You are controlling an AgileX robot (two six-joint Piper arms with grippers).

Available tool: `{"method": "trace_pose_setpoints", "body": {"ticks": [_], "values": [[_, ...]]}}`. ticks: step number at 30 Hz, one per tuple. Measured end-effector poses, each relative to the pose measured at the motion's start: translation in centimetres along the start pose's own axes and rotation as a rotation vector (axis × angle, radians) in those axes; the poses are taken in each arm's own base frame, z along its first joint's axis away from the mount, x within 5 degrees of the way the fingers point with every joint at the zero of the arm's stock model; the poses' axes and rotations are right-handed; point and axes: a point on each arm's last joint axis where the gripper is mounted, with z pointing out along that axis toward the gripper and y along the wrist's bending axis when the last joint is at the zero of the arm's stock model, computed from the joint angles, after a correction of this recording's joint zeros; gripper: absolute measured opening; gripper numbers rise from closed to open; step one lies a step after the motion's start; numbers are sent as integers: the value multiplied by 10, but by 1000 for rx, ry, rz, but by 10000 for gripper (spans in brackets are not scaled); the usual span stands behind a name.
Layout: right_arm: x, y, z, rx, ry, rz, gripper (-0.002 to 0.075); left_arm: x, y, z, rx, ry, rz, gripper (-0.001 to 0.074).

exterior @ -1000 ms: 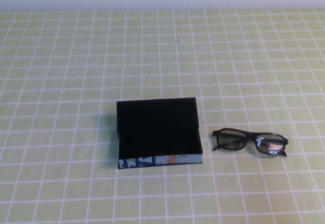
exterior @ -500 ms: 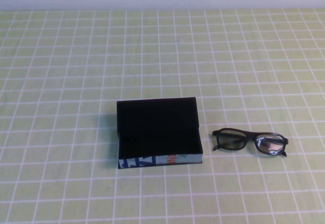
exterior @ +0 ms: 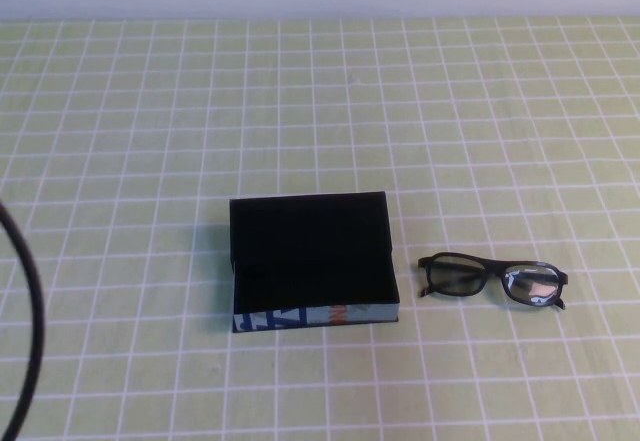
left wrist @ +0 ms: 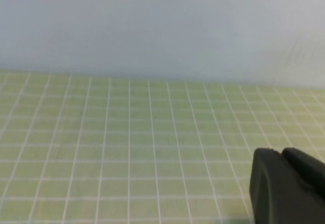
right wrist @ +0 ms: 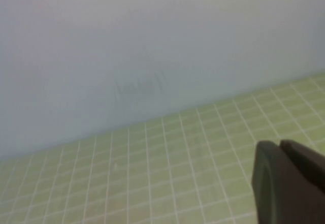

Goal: Return glasses to glasses case

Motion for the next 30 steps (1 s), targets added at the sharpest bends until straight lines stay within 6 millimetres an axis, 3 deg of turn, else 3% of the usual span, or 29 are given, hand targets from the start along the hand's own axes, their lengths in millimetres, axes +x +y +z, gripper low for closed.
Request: {"method": "trace_pose_setpoints", "body": {"ticks": [7,15,22,30], "values": [[21,1,39,-5,244,8,-18,21,-5,43,32,224,-51,-3],[45,11,99,-119,650,-323,-18,45,-12,76,75,470,-186,-3],[61,31,151,-337,907,-615,-18,61,-13,90,68,635,-206,-3],[100,55,198,-542,1122,-859,-9,69,-13,93,68,724,-190,-3]]}}
